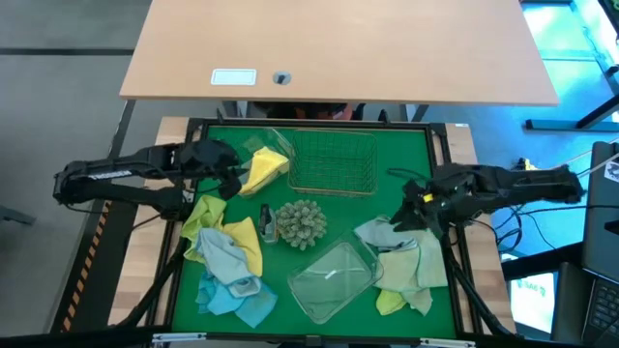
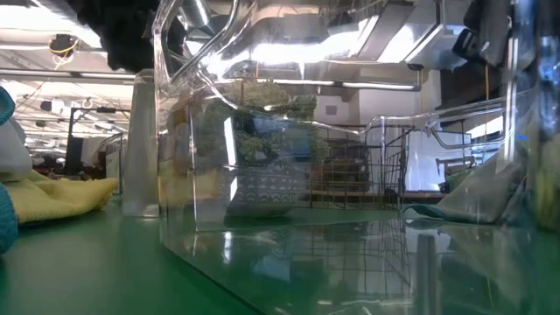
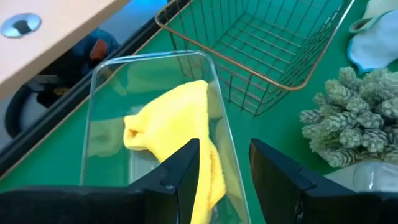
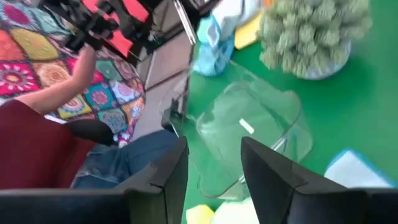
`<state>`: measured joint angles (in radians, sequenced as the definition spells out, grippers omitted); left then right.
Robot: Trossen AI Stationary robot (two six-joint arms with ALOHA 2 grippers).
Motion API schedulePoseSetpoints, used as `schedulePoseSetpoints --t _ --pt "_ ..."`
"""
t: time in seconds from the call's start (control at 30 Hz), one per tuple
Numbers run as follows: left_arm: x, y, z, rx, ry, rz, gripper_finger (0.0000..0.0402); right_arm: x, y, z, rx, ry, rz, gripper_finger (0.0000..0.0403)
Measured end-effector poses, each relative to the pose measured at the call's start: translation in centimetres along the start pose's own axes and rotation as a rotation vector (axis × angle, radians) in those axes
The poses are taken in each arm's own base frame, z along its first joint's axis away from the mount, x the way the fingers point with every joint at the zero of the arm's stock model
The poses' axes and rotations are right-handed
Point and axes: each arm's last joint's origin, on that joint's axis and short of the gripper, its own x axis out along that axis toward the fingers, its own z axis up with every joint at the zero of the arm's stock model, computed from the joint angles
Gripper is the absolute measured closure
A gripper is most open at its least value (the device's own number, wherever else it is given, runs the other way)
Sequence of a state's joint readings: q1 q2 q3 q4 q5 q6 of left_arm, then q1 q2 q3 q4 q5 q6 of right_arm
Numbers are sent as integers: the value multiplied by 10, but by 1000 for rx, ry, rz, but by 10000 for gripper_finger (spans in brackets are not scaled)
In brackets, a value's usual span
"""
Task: Sort microfiber towel by color & place in baskets
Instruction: Put the light green microfiber towel into the wire basket
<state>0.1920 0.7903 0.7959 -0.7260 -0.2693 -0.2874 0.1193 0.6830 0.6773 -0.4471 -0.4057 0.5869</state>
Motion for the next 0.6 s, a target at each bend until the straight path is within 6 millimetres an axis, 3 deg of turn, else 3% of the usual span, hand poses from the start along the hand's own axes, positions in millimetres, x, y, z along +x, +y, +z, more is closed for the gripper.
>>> schedulePoseSetpoints --t 0.3,0.6 --pt "3 -2 -5 -6 -74 -37 268 36 20 -25 59 179 -28 256" --pt "3 -3 -2 -14 -105 -46 268 54 36 -49 240 339 -48 256"
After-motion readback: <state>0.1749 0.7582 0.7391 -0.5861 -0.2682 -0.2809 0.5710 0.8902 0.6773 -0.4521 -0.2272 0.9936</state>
